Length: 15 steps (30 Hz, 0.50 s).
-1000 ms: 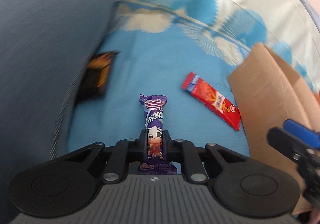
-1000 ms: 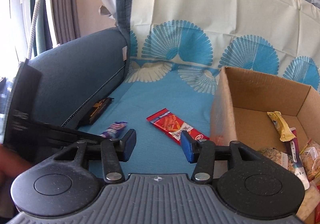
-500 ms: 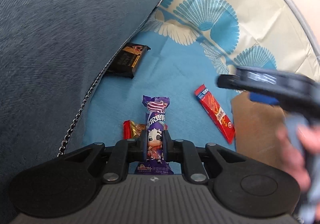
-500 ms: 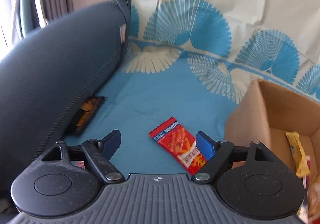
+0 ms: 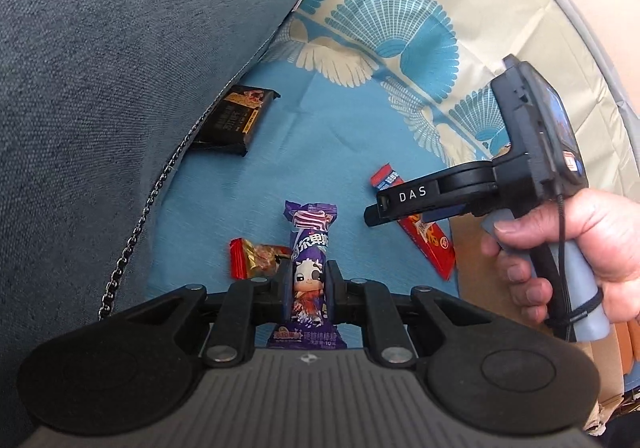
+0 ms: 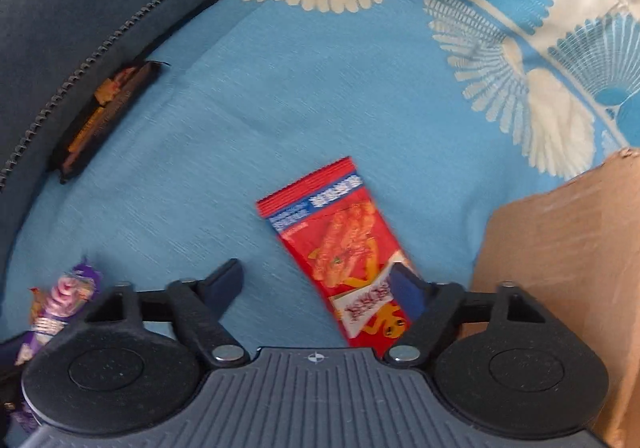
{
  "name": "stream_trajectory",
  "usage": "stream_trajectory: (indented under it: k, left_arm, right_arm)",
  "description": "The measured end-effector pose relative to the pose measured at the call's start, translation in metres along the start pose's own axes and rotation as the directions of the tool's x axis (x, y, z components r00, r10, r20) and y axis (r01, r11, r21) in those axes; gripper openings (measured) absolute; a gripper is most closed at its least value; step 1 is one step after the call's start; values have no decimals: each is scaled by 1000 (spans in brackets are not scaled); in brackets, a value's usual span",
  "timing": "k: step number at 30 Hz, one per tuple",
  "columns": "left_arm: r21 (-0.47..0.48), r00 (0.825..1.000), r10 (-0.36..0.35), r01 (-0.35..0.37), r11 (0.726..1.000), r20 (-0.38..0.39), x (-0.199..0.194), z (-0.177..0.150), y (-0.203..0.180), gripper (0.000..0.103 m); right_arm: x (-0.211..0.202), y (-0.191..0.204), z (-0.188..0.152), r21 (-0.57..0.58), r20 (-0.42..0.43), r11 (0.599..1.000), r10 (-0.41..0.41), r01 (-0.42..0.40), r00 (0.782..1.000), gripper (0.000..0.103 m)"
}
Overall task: Organize snacks
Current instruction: 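Grasp the purple cow-print candy with left tool while right grasps red strip packet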
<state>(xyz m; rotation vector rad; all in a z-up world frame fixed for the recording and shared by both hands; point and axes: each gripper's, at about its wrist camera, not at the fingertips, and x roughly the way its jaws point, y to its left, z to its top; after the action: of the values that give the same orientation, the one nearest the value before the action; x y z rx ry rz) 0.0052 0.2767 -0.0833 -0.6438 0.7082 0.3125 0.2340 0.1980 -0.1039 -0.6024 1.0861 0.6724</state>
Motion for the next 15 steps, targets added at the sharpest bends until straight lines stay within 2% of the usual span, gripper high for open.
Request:
stream_trajectory:
  k: [1, 3, 4, 5, 6, 7, 12, 13, 15]
  left_arm:
    - [1, 1000, -1, 1, 1000, 0, 0, 0, 0, 16]
    - [2, 1000, -4, 4, 1000, 0, 0, 0, 0, 16]
    - [3, 1000, -6, 6, 1000, 0, 0, 0, 0, 16]
    - [3, 1000, -8, 8, 1000, 0, 0, 0, 0, 16]
    - [3, 1000, -10, 10, 1000, 1, 0, 0, 0, 16]
    - [2, 1000, -12, 12, 1000, 2, -1, 0, 0, 16]
    - [4, 1000, -11, 11, 1000, 4, -2, -2, 0, 16]
    - [3, 1000, -12, 12, 1000, 4, -2, -2, 1, 16]
    - [0, 1000, -13, 13, 1000, 6, -3, -2, 1, 16]
  right_arm:
    - [-2, 2, -1, -8, 14, 1000, 1, 0, 1000, 67]
    - [-7, 7, -4, -34, 45, 999, 11, -9, 999, 48]
    - [-10, 7, -5, -35, 62, 999, -3, 5, 998, 27]
    - [-13, 6, -4, -28, 70, 1000, -6, 8, 998, 12]
    - [-16, 2, -4, -4, 74, 1000, 29, -29, 997, 4]
    - [-19, -4, -5, 28, 82, 997, 65, -67, 995, 0]
    - [-36, -5, -14, 89, 70, 984, 146, -152, 987, 0]
    - [-42, -3, -16, 89, 76, 984, 150, -157, 986, 0]
    - [-50, 2, -16, 62, 89, 994, 88, -94, 992, 1]
